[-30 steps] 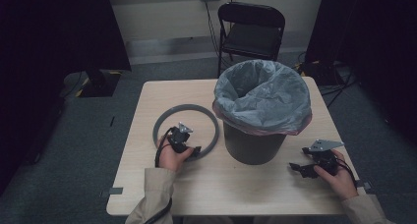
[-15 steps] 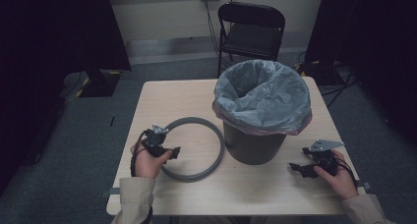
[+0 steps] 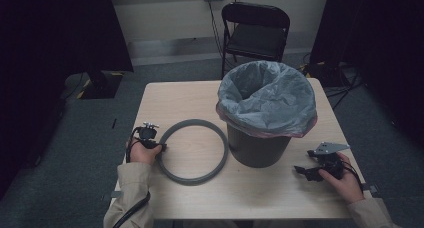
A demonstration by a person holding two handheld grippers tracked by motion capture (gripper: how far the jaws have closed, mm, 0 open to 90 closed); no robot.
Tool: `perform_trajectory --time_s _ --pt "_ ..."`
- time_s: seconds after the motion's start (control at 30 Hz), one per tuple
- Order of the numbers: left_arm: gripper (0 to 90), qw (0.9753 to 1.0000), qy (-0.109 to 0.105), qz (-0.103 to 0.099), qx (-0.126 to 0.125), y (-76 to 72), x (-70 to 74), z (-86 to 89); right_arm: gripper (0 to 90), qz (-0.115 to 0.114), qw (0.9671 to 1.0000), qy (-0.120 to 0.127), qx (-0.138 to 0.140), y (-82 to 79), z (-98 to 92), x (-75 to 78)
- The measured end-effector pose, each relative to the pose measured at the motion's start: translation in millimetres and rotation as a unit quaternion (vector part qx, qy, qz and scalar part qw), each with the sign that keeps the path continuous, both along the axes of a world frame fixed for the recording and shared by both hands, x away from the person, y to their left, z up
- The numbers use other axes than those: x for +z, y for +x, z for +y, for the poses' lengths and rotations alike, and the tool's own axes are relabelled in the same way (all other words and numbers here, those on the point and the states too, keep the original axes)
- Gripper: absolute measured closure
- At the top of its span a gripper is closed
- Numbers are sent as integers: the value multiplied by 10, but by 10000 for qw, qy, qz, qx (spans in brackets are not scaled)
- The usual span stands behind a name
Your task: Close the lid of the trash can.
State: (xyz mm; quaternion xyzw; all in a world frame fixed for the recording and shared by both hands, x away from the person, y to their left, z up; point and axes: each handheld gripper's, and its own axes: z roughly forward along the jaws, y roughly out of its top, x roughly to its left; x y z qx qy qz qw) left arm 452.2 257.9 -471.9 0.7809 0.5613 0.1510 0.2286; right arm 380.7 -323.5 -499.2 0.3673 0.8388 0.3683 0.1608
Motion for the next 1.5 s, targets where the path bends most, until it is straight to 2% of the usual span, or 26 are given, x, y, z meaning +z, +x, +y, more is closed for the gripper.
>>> perform_trajectory --time_s 0.03,0.1,0.2,0.23,0.3,0.37,0.5,0.63,0.7,0.83,1.03,1.13,1.17,1.27,1.5 --pt "730 10000 41 66 2 3 12 -24 149 1 10000 1 -1 0 0 0" --pt "749 9996 -25 252 93 23 34 -28 149 6 10000 3 -4 -1 1 1" --pt "779 9988 -219 428 21 41 93 11 149 8 10000 5 -4 -1 1 1" --pt "781 9984 -252 504 65 37 131 23 149 4 10000 3 -1 0 0 0" --pt "784 9979 -391 502 66 17 238 54 149 9 10000 6 -6 -1 1 1" --pt "784 9980 -379 511 -4 -4 379 91 149 7 10000 5 -4 0 1 1" --pt "783 9979 -481 427 -35 -38 704 172 149 8 10000 5 -4 0 1 1" --pt "782 9984 -411 389 -61 -59 975 204 149 8 10000 5 -4 0 1 1" --pt "781 9983 -304 500 -74 -72 1076 204 149 10 10000 5 -5 0 1 1" --pt "782 9979 -312 550 -127 -103 1231 212 149 9 10000 4 -5 0 1 1" --pt "784 9961 -659 568 -155 -139 1447 269 149 10 10000 4 -4 0 1 1" --pt "783 9960 -704 510 -223 -155 1562 281 148 13 10000 11 -11 0 2 1" --pt "783 9954 -734 569 -247 -161 1603 281 148 15 10000 13 -13 -1 2 1" --pt "783 9959 -694 503 -283 -175 1715 275 148 6 10000 11 -7 1 1 1" --pt "783 9954 -755 492 -309 -197 1902 292 148 5 10000 12 -4 2 1 0"
